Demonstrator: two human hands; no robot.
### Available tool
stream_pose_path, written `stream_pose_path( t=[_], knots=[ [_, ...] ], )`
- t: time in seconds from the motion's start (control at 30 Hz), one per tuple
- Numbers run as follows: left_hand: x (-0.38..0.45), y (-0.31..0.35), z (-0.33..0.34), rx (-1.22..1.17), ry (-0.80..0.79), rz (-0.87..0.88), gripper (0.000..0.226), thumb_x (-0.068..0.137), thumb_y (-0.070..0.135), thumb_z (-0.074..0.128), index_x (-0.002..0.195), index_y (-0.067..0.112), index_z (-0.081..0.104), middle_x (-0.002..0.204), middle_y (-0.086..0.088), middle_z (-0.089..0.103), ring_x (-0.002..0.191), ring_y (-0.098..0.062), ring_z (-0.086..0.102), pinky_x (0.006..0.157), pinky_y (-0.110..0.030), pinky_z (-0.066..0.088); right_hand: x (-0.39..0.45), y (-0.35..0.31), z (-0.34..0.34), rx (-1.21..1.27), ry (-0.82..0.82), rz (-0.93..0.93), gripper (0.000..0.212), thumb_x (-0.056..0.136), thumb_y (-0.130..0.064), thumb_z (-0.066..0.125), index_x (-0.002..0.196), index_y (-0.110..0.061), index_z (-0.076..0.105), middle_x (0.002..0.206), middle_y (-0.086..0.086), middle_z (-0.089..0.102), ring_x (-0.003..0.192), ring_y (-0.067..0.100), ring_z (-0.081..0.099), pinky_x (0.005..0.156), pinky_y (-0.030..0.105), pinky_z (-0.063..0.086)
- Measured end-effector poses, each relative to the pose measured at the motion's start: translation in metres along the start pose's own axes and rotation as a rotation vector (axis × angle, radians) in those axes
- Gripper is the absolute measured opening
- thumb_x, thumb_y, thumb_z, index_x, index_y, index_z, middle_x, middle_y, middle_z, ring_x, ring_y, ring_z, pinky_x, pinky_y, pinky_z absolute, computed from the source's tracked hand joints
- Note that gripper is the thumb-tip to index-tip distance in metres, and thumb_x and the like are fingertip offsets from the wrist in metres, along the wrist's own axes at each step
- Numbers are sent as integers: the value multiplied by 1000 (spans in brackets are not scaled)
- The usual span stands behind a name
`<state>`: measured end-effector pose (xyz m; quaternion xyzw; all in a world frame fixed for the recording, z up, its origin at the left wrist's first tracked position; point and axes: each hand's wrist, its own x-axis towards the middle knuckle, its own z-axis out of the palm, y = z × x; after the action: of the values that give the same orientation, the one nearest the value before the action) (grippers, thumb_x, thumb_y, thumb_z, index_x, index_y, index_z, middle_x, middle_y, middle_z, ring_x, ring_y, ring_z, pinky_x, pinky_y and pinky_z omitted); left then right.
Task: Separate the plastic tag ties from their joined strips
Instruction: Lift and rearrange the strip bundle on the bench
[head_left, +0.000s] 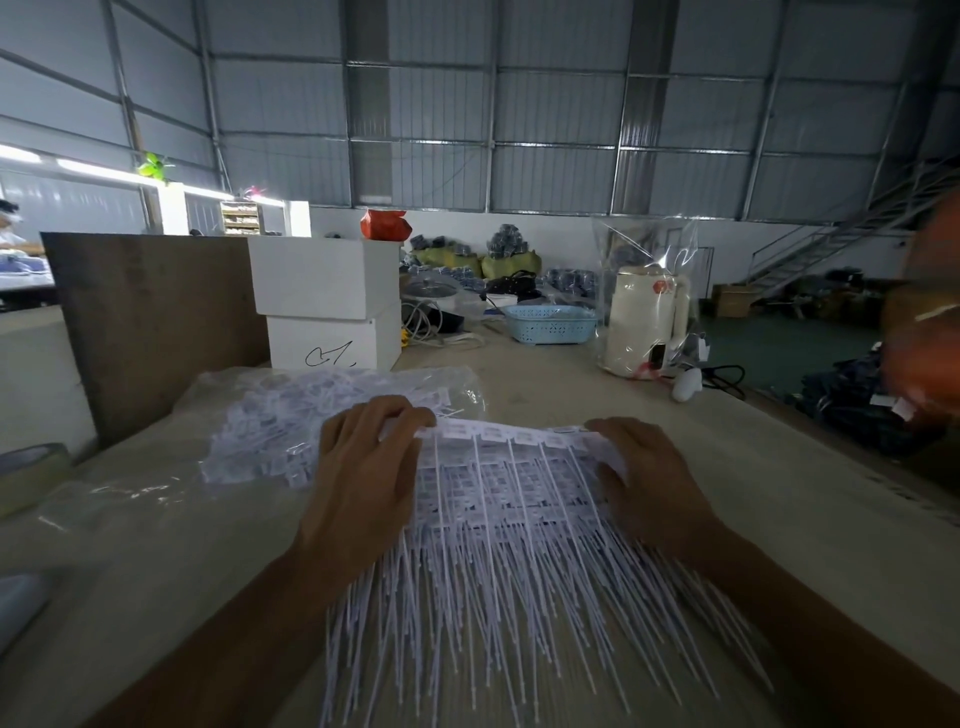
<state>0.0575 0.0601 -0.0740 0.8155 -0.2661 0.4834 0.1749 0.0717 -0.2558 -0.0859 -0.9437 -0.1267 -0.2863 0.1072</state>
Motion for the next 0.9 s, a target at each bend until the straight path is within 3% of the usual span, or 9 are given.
stream_pose_path(
  t=[0.17, 0.23, 0.33, 0.5, 0.6, 0.67, 0.73, 0.8, 0.9],
  knots=[
    [2, 1, -4, -58, 123, 6, 20, 99, 15, 45, 109, 11, 63, 112, -8, 59, 106, -25, 55, 91, -34, 34, 3, 2, -14, 122, 133, -5, 38, 96, -18, 58, 134, -16, 59, 136, 5, 55, 128, 24, 48, 108, 40, 37],
    [5, 3, -6, -59, 196, 32, 18, 100, 15, 48, 110, 12, 62, 114, -10, 58, 108, -25, 53, 94, -30, 31, 1, 1, -10, 153, 61, -45, 44, 94, -16, 65, 138, -11, 57, 142, 10, 54, 133, 28, 48, 112, 45, 36],
    [5, 3, -6, -59, 246, 70, 17, 99, 14, 50, 113, 13, 61, 115, -12, 58, 109, -27, 53, 96, -32, 34, 2, 1, -2, 70, -64, -28, 44, 101, -26, 53, 144, -16, 51, 148, 2, 49, 137, 24, 43, 113, 39, 32],
    [4, 5, -6, -97, 218, -17, 22, 98, 11, 54, 115, 6, 65, 113, -15, 59, 108, -28, 55, 90, -45, 45, 2, -6, -12, 179, 92, -52, 29, 99, -13, 52, 124, -11, 67, 125, 8, 62, 119, 29, 52, 102, 41, 39],
    [7, 8, -10, -111, 257, -29, 23, 99, 12, 50, 115, 2, 64, 111, -14, 57, 108, -29, 53, 101, -28, 39, -3, -18, -15, 386, 27, 13, 34, 102, -17, 53, 136, -19, 57, 132, -10, 51, 125, 6, 42, 106, 14, 27],
    [8, 11, -13, -121, 277, -15, 25, 101, 16, 46, 114, 1, 62, 110, -12, 54, 106, -30, 52, 99, -21, 33, -5, -25, -13, 467, 11, 56, 37, 102, -18, 53, 139, -19, 54, 133, -12, 49, 127, 6, 45, 101, 2, 24],
    [9, 12, -13, -123, 269, -15, 27, 102, 20, 45, 114, 2, 61, 110, -13, 54, 106, -32, 53, 96, -30, 37, -6, -25, -13, 433, 54, -12, 32, 101, -19, 54, 131, -11, 62, 128, -1, 60, 122, 20, 57, 102, 9, 34],
    [7, 11, -11, -115, 250, -38, 29, 100, 20, 46, 116, 1, 61, 111, -16, 57, 107, -36, 54, 93, -45, 43, -5, -20, -14, 283, 28, -70, 32, 100, -21, 53, 126, -9, 66, 124, 9, 66, 114, 28, 61, 102, 31, 42],
    [6, 9, -12, -101, 220, -69, 33, 98, 20, 48, 120, -1, 62, 114, -19, 62, 111, -39, 56, 93, -53, 44, -1, -15, -22, 155, 103, -12, 27, 100, -13, 56, 125, -15, 66, 124, 7, 65, 115, 26, 55, 101, 39, 41]
  ],
)
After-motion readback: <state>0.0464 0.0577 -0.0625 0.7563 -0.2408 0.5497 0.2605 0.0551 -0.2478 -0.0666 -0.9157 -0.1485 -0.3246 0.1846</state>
